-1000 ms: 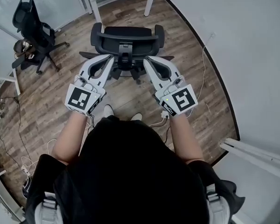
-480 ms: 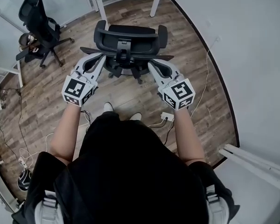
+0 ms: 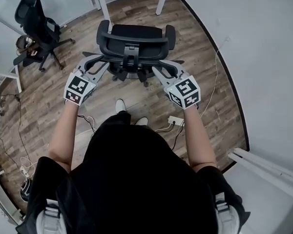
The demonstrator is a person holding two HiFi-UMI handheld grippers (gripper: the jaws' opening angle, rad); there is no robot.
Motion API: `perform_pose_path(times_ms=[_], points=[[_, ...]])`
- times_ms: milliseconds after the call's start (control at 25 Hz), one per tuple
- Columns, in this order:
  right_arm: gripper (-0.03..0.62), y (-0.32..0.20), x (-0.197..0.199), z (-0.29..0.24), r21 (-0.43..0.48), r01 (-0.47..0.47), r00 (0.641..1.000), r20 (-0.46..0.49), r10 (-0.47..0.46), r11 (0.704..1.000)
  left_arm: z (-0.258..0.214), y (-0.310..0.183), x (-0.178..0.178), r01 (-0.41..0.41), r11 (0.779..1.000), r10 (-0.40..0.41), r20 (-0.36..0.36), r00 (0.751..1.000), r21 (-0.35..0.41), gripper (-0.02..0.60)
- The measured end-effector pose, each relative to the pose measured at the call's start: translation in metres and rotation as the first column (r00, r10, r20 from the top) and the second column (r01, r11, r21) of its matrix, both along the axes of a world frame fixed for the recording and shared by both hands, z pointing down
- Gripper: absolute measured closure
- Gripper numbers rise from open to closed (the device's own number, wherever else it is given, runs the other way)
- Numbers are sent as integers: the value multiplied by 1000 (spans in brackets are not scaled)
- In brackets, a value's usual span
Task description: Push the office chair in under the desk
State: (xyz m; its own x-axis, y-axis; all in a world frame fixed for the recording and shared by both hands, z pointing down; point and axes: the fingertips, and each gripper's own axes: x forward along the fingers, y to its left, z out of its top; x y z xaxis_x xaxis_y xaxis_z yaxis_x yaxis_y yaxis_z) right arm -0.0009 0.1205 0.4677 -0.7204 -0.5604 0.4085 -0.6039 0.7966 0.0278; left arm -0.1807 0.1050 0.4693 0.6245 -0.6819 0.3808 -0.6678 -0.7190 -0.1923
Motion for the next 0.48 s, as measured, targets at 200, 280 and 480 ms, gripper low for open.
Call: perform_pose_path(times_ms=[200, 280, 480], points=[[460, -13, -1, 32, -68, 37, 986, -158, -48, 997, 41, -11, -15, -116, 991, 126, 195, 973, -64, 417], [435, -18, 3, 48, -99, 54, 971, -229, -75, 994, 57, -15, -20, -161, 982, 181, 271, 945, -95, 407], [394, -32, 18, 82, -136, 90, 879, -455, -143, 987, 82, -27, -32, -257, 955, 296, 427, 854, -148, 382]])
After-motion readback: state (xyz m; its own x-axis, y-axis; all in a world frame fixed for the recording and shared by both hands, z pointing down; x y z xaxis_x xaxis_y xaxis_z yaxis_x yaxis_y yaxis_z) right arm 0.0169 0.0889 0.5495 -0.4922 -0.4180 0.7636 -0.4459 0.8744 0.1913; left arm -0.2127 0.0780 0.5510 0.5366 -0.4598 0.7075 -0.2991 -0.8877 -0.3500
